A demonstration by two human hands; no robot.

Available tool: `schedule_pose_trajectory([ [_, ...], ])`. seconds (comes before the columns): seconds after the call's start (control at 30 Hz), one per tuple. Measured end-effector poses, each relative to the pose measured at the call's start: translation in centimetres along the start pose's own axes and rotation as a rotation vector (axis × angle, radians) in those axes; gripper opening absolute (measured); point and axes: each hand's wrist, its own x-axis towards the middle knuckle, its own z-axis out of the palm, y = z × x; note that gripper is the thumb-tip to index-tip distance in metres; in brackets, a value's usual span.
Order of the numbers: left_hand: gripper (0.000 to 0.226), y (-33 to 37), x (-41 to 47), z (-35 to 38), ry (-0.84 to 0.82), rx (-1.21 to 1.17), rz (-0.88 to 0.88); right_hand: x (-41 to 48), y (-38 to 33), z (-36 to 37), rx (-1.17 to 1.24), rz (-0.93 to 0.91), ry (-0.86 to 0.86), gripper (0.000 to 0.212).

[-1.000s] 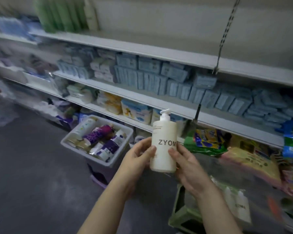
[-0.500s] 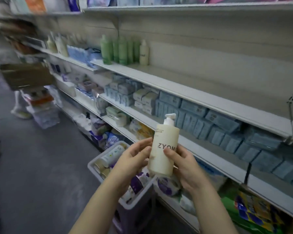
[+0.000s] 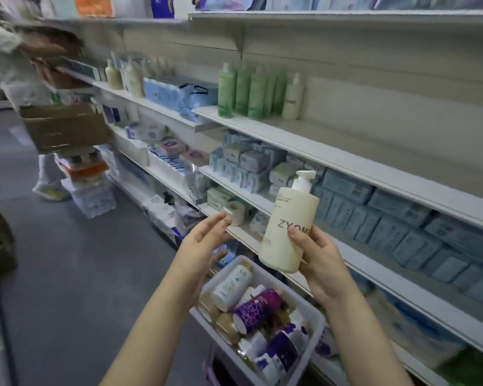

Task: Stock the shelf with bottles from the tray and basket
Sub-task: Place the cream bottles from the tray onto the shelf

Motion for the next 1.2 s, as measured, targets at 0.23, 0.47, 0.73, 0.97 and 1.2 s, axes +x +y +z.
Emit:
schedule_pose_trajectory([
  [0.23,0.023,5.1,6.1,-11.3,-0.029,0.004,-0.018,4.5,2.6,11.2,-0.016,-0.056,0.101,0.053],
  [0.47,0.032,8.1,12.3,-13.8,-0.126,0.012,-0.011,9.2,1.6,16.1,-0.052,-0.132,0.166,0.036],
  [0.73,0.039,10.4,22.7,-10.6,-0.256,0.113,0.038,17.2,0.0,15.0,-0.117,-0.249,0.233,0.059],
  [0.97,0.02,11.7,32.4,-7.6,-0.308,0.153,0.125,27.0,-1.4,13.7,-0.089,-0.324,0.318,0.062],
  [1.2,0.043,12.4,39.6,-3.3,-0.343,0.137,0.157,33.8,-4.4,12.9,-0.183,-0.391,0.357,0.043],
])
